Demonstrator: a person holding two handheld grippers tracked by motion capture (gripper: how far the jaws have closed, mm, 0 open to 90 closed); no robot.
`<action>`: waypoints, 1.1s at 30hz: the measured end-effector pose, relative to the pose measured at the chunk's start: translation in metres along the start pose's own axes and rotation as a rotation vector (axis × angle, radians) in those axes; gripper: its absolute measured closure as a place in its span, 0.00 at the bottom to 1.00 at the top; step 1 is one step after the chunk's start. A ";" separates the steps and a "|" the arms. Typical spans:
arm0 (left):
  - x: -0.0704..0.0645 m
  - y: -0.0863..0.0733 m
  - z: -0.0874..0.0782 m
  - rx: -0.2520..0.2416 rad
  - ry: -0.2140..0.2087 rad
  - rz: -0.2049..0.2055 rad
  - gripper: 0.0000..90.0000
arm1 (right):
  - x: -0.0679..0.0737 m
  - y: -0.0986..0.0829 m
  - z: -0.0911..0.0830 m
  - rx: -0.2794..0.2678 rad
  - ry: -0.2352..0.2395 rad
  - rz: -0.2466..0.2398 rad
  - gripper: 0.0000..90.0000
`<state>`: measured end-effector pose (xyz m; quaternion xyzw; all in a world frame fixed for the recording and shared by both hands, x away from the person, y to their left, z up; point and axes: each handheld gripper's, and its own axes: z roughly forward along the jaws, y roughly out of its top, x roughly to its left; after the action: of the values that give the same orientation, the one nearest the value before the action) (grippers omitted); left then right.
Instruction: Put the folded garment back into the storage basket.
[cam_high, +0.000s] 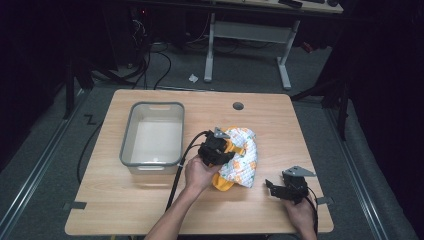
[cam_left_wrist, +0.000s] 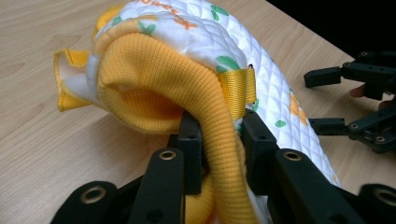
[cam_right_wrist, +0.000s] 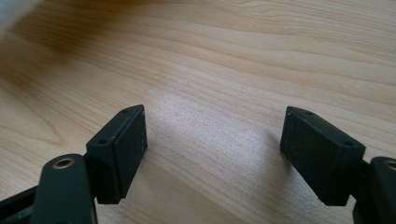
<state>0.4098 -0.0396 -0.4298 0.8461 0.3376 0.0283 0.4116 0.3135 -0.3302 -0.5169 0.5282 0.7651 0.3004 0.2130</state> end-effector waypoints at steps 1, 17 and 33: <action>0.001 0.000 -0.003 -0.006 0.000 -0.001 0.81 | 0.000 0.000 0.000 0.000 0.000 0.000 0.26; 0.016 -0.005 -0.043 -0.083 -0.003 -0.052 0.81 | 0.000 0.000 0.000 0.000 -0.001 0.000 0.26; 0.033 -0.008 -0.085 -0.152 0.034 -0.084 0.81 | 0.000 0.000 0.000 0.001 0.000 0.000 0.26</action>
<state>0.4029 0.0413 -0.3873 0.7967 0.3769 0.0511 0.4696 0.3135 -0.3303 -0.5168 0.5283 0.7653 0.2998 0.2127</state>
